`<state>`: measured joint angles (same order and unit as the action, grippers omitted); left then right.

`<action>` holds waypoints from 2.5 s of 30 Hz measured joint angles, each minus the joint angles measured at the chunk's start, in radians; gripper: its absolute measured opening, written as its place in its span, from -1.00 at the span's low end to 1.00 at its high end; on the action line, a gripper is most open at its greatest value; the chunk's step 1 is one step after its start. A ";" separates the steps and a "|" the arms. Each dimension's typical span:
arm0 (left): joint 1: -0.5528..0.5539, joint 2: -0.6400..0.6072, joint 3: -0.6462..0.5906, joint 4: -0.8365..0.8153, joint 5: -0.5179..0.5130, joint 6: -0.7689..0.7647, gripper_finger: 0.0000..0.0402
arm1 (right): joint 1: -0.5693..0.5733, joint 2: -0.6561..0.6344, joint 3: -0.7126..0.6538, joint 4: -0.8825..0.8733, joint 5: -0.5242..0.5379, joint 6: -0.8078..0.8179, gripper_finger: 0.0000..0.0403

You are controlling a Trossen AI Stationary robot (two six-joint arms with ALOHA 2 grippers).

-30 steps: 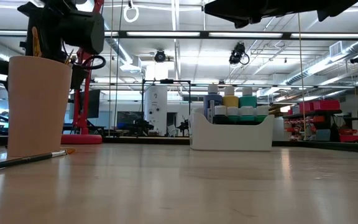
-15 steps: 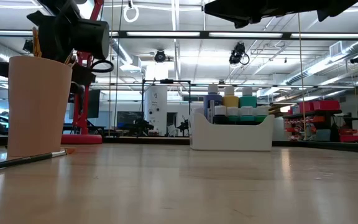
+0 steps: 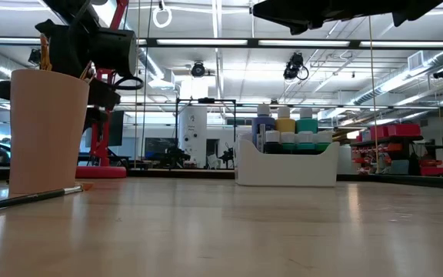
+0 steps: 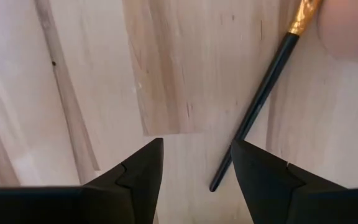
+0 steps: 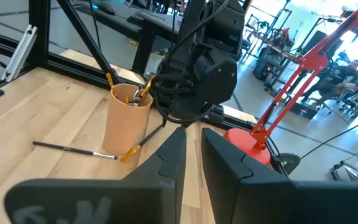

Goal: Pick & Place Paint Supplies
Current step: Put the gold paint brush into the orange cup

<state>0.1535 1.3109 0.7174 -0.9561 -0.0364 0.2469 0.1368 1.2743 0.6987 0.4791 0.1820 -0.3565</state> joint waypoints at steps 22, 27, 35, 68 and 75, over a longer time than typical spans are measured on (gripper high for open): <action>0.174 0.000 0.000 0.023 -0.107 -0.064 -0.01 | -0.003 0.240 0.008 0.255 -0.069 0.052 -0.50; 0.174 0.000 0.000 0.016 -0.025 -0.027 -0.01 | -0.007 0.376 0.115 0.218 -0.069 0.109 -0.21; 0.172 0.000 0.000 0.016 -0.060 -0.039 -0.01 | -0.007 0.615 0.367 0.012 -0.068 0.302 -0.07; 0.172 -0.001 0.000 0.024 -0.129 -0.075 -0.01 | -0.038 1.112 0.788 -0.044 -0.092 0.371 -0.15; 0.172 -0.001 0.000 0.024 -0.129 -0.075 -0.01 | -0.031 1.112 0.787 -0.025 -0.114 0.367 -0.24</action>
<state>0.3252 1.3102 0.7174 -0.9321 -0.1651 0.1722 0.1062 2.3859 1.4860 0.4542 0.0678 0.0110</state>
